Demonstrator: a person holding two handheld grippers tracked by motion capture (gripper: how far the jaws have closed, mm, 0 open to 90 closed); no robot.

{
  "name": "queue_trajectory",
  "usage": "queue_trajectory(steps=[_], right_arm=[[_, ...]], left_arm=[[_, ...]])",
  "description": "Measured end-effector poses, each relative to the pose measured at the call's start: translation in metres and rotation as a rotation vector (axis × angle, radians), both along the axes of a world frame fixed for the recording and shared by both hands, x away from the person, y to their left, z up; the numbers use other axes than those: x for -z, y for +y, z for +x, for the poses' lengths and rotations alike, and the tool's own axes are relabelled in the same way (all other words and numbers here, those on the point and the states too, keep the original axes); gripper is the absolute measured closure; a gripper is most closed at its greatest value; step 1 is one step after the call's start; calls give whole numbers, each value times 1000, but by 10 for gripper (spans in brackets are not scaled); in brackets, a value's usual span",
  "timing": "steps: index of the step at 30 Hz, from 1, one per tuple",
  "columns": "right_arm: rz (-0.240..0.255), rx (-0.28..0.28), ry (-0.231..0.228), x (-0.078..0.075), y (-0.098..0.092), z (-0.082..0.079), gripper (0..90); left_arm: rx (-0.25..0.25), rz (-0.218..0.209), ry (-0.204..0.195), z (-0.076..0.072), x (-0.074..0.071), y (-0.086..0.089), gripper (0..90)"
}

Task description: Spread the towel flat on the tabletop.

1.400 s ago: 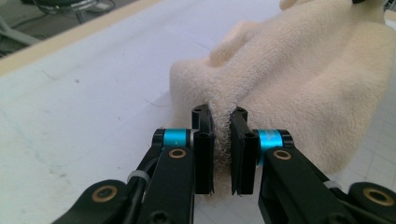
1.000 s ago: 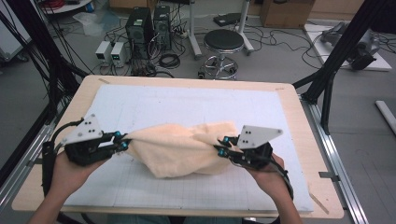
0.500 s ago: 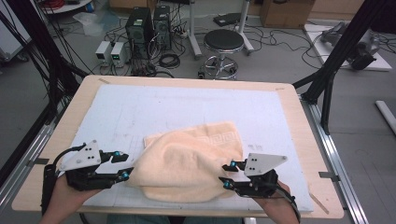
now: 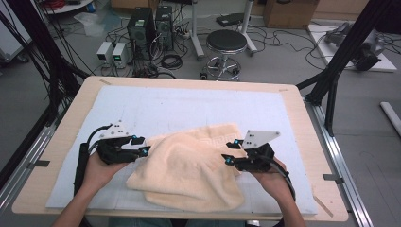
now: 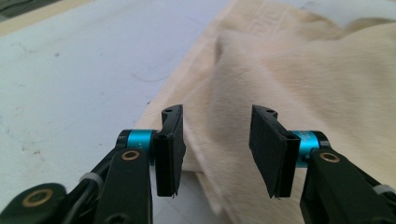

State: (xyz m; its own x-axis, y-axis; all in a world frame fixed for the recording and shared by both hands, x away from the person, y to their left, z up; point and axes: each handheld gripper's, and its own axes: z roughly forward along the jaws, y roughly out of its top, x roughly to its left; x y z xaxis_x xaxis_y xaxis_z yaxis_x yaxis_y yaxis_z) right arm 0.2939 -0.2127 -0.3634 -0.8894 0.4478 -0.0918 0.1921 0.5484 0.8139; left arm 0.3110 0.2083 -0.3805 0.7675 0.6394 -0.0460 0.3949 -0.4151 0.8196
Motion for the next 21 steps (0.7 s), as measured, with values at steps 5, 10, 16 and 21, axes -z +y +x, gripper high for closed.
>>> queue_trajectory(steps=[5, 10, 16, 21], right_arm=[[-36, 2, 63, 25, 1, 22, 539], [-81, 21, 160, 55, 4, 32, 564], [-106, 22, 183, 68, 4, 30, 829], [-52, -5, 177, 53, -2, 18, 852]], left_arm=[[69, -55, 69, 11, 15, -12, 489], [153, 30, 141, 12, 28, -34, 547], [144, 34, 117, 4, 35, -35, 771], [148, 41, 61, -8, 18, -21, 791]])
